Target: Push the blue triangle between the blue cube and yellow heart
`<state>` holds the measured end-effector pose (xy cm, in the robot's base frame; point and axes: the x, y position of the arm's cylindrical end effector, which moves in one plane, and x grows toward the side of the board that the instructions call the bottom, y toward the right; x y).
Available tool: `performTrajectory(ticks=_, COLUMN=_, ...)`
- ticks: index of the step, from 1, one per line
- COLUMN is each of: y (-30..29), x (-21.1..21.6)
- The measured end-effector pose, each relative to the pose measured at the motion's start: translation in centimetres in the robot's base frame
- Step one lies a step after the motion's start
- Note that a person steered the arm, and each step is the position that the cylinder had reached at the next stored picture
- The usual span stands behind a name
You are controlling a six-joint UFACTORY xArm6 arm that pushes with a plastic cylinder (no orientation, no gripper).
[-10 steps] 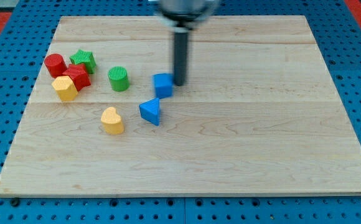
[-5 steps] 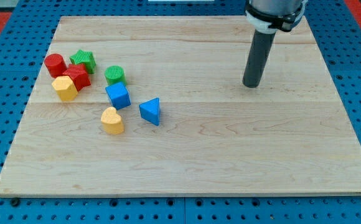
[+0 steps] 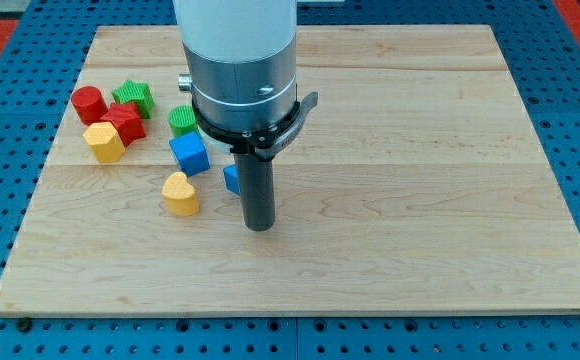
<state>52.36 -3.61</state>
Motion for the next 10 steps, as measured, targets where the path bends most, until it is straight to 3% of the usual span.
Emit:
performTrajectory(ticks=2, y=-1.5, x=-2.0)
performTrajectory(ticks=4, y=-7.8, x=-6.2)
performTrajectory(ticks=5, y=-6.6, x=-5.0)
performTrajectory(ticks=7, y=4.3, x=-3.9)
performTrajectory(ticks=8, y=1.7, x=-6.8)
performTrajectory(ticks=9, y=-6.2, x=-6.9)
performTrajectory(ticks=10, y=-1.1, x=-7.5)
